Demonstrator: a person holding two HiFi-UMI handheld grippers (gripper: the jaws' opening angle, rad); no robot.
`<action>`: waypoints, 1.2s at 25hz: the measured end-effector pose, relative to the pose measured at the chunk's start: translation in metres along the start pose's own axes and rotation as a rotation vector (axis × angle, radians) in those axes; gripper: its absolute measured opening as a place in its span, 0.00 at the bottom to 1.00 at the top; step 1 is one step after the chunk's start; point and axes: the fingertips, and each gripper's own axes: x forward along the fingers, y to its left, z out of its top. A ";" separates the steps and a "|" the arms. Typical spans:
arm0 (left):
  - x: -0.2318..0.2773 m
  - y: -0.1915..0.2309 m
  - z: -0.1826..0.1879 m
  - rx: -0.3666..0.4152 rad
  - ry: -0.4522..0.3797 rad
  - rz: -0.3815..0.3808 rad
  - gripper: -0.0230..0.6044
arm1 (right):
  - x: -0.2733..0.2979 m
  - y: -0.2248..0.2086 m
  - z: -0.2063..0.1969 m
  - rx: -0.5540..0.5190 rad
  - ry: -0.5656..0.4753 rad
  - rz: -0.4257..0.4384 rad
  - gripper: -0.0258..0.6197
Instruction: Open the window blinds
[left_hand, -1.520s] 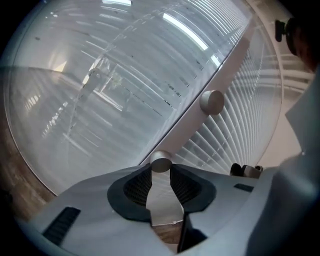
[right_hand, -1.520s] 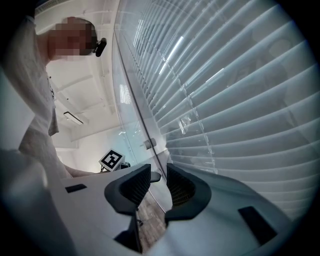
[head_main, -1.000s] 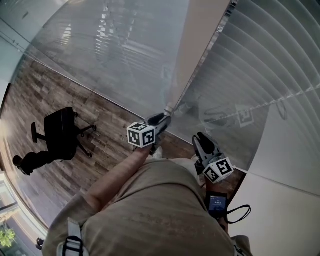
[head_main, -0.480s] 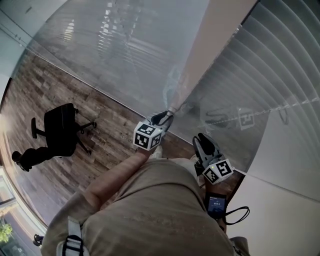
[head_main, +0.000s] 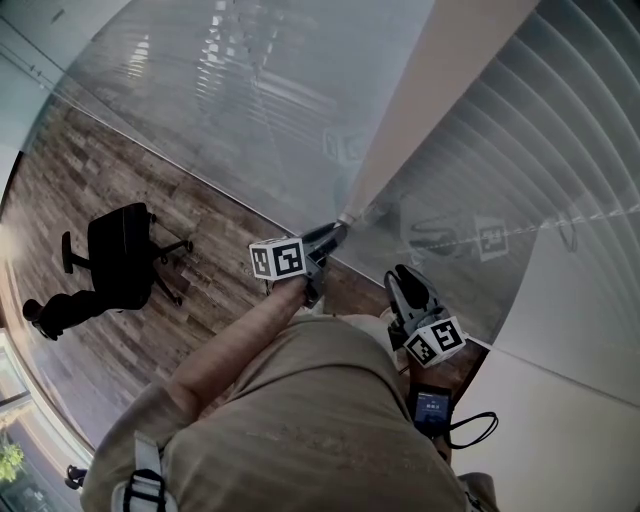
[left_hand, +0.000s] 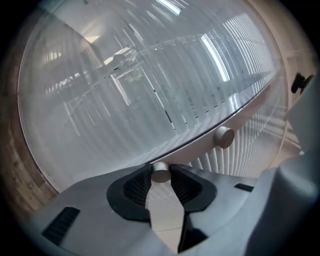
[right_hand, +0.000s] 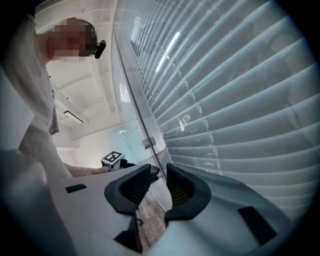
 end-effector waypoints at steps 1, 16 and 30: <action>0.000 0.000 0.000 0.009 -0.005 0.002 0.25 | 0.000 0.000 0.000 0.000 0.000 0.000 0.20; 0.004 -0.007 -0.006 0.613 0.109 0.236 0.26 | 0.000 -0.002 0.004 0.008 -0.006 0.003 0.20; 0.003 0.001 -0.008 -0.083 0.011 -0.091 0.25 | -0.006 0.000 -0.007 0.020 -0.010 0.005 0.20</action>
